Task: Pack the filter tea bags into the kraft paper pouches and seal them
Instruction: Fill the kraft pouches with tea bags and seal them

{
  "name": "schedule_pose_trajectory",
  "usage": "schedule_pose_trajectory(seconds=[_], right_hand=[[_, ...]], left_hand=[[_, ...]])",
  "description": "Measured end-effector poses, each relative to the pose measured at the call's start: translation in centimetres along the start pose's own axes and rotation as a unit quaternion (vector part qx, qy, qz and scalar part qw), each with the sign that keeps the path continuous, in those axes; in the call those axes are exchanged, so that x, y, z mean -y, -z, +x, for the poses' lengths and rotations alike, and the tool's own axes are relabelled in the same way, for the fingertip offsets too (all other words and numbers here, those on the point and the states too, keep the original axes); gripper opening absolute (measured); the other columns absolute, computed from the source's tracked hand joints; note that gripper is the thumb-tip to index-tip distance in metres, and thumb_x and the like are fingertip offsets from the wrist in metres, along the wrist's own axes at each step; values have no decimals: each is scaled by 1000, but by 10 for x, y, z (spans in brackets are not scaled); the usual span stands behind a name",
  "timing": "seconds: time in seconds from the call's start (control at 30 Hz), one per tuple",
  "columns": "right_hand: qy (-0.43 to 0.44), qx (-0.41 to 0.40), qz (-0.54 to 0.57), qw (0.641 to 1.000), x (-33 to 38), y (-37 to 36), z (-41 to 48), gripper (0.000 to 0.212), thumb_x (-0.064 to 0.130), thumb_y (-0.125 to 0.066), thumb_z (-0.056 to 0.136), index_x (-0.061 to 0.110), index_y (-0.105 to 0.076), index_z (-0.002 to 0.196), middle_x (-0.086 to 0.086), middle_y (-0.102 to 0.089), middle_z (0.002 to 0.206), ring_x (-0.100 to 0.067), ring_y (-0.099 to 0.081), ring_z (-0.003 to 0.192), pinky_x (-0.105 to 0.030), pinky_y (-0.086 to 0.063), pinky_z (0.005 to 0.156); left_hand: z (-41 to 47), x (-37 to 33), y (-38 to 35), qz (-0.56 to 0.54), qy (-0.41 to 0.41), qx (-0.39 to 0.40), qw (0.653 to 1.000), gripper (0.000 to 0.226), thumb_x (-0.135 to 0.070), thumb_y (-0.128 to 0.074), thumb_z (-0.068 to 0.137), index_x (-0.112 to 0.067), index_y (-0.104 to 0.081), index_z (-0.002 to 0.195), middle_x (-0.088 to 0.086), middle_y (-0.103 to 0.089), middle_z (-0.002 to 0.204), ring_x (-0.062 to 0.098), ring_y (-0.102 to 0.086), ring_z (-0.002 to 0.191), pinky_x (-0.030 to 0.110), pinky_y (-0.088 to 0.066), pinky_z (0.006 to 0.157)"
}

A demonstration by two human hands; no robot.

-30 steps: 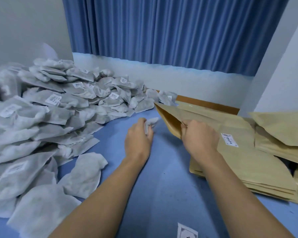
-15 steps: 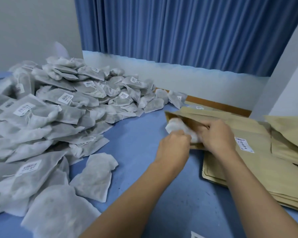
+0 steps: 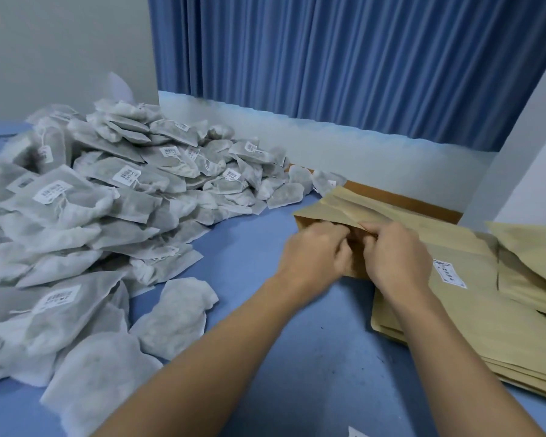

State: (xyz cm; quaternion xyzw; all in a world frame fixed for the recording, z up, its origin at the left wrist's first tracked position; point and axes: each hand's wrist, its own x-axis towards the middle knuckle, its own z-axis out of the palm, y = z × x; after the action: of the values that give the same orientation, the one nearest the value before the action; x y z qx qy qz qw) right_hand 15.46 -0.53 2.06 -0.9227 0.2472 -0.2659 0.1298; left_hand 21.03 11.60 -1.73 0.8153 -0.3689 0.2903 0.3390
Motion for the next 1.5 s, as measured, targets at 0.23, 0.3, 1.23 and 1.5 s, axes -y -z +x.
schedule_pose_trajectory(seconds=[0.23,0.3,1.23,1.5], right_hand=[[-3,19,-5,1000,5,1,-4,31,24,-51,96,44,-73,103,-5,-66,90,-34,-56,80,-32,-40,65],[-1,26,-15,1000,8,2,-6,31,24,-50,96,45,-72,104,-2,-63,86,-31,-52,77,-31,-38,64],[3,38,32,999,4,27,0,23,24,-52,94,33,-73,91,-10,-66,89,-36,-54,83,-32,-38,65],[0,-3,18,1000,3,34,6,21,25,-54,94,31,-73,87,-9,-64,84,-37,-52,81,-35,-40,65]], left_hand=[[48,124,94,323,265,6,908,40,-38,-48,89,-27,-57,127,12,-42,148,36,-31,142,73,-10,109],[46,165,115,324,401,48,855,58,-45,-47,91,-27,-40,145,21,-17,162,45,-4,150,77,-1,108],[24,165,97,124,438,191,870,81,-71,-52,82,-37,-33,153,7,-41,157,35,-40,141,46,-31,115],[27,89,73,88,66,-63,992,53,-65,-37,95,-26,-57,65,-14,-58,62,4,-56,64,50,-34,106]])
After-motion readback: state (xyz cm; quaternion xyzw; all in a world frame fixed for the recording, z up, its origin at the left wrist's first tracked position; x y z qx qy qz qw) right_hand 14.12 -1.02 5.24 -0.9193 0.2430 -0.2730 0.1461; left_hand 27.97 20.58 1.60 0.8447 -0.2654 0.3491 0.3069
